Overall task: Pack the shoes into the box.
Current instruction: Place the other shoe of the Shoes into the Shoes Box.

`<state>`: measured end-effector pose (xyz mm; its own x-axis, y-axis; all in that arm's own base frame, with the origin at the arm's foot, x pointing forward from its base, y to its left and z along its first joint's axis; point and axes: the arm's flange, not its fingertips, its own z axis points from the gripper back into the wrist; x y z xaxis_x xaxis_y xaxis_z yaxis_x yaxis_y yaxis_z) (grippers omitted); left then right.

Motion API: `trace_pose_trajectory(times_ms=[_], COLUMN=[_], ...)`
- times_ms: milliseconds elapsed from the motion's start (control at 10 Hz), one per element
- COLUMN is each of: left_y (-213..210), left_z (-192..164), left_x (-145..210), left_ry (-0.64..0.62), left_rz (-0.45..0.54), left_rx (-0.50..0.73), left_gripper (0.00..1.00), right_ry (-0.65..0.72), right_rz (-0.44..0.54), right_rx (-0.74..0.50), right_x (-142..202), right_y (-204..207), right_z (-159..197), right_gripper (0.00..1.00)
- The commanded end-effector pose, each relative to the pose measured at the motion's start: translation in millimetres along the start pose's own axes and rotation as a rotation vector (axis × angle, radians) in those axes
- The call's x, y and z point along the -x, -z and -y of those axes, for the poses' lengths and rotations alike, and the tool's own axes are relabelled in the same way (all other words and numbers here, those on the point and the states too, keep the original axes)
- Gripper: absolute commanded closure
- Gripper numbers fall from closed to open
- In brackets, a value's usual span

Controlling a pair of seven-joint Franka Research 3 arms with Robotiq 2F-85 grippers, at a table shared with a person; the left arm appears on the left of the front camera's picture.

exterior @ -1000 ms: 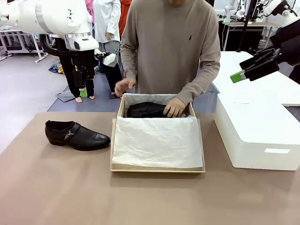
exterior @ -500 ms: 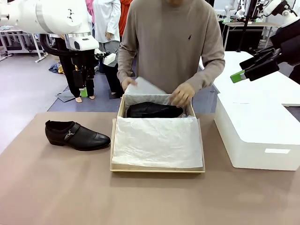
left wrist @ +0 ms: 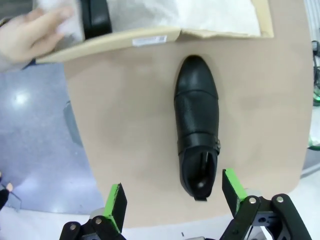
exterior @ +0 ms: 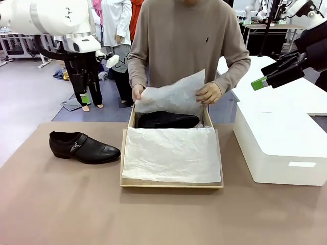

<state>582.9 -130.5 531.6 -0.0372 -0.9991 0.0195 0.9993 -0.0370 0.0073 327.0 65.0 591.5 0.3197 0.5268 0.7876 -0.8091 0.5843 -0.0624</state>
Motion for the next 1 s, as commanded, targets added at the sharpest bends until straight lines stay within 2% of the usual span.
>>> trace_pose_trajectory(times_ms=[0,500,900], left_y=[9,47,54], left_z=[16,11,0], left_x=[31,76,86], left_ry=[-0.010,-0.060,-0.104], left_rz=[-0.015,-0.011,0.008], left_rx=[-0.059,-0.041,-0.044], left_gripper=[0.00,0.00,0.00], right_ry=[0.002,0.002,0.002], right_rz=[0.015,0.015,0.015], right_rx=[-0.012,-0.012,-0.012], right_x=[0,0,0], right_y=[1,1,1], right_z=[0,0,0], right_gripper=[0.00,0.00,0.00])
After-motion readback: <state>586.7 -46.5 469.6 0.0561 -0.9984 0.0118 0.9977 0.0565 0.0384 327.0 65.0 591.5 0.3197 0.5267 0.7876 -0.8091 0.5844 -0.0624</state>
